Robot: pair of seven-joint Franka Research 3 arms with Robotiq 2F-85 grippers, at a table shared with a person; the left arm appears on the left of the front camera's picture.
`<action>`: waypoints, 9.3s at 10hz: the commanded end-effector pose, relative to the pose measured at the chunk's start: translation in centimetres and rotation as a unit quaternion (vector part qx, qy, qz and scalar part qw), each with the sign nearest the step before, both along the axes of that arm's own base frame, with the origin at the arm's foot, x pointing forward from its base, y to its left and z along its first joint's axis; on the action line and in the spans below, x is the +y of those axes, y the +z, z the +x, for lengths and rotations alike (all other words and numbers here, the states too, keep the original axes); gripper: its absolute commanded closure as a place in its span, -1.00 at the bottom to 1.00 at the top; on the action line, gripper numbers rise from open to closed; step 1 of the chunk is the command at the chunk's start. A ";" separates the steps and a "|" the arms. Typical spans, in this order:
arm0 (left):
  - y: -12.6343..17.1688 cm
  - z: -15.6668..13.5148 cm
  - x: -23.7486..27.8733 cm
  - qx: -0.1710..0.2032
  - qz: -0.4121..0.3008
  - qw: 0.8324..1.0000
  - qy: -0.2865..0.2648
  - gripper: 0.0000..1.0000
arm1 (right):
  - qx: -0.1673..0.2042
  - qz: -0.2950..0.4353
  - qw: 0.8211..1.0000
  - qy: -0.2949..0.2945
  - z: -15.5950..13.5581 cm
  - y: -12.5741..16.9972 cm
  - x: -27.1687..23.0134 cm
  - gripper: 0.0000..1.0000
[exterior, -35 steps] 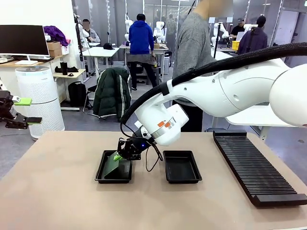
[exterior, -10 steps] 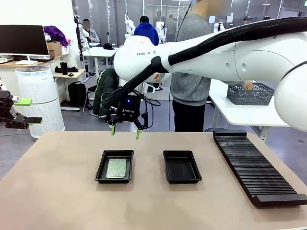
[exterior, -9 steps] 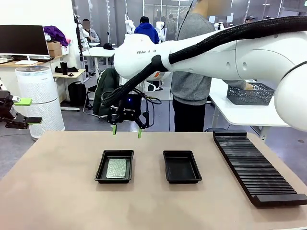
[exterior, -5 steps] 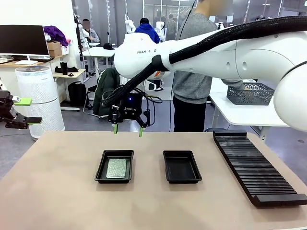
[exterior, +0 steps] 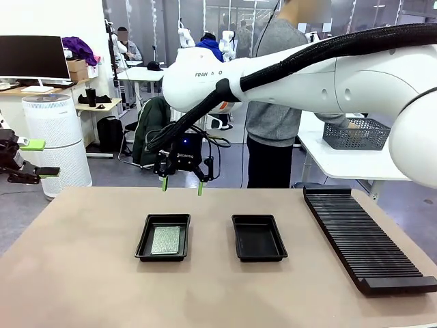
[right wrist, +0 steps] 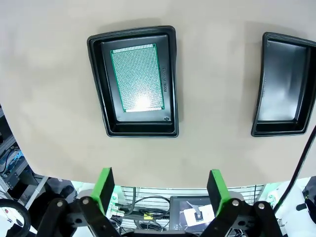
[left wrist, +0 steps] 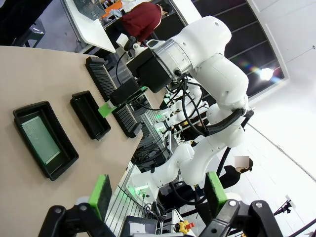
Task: Inspect and transfer BCBs to ESD trays.
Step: Pick up the ESD tray and place it on the left side of the table.
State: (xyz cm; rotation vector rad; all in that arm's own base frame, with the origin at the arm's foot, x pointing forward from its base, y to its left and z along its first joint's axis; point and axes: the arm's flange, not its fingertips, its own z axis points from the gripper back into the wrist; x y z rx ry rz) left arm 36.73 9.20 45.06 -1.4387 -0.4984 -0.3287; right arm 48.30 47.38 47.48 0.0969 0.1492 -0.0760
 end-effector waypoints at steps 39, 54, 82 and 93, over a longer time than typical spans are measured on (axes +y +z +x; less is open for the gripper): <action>-12.2 11.4 -29.2 0.150 0.621 0.752 0.162 -0.92 | -0.081 0.163 0.983 -0.018 -5.5 -0.7 -12.8 -1.00; -12.8 11.6 -29.6 0.147 0.646 0.727 0.179 0.78 | -0.081 0.163 0.983 -0.018 -5.5 -0.7 -12.8 -1.00; -12.1 8.1 2.5 0.199 0.598 0.747 0.210 1.00 | -0.081 0.163 0.983 -0.018 -5.5 -0.7 -12.8 -1.00; -10.6 6.8 2.5 0.213 0.582 0.758 0.204 -1.00 | -0.081 0.163 0.983 -0.018 -5.5 -0.7 -12.8 -1.00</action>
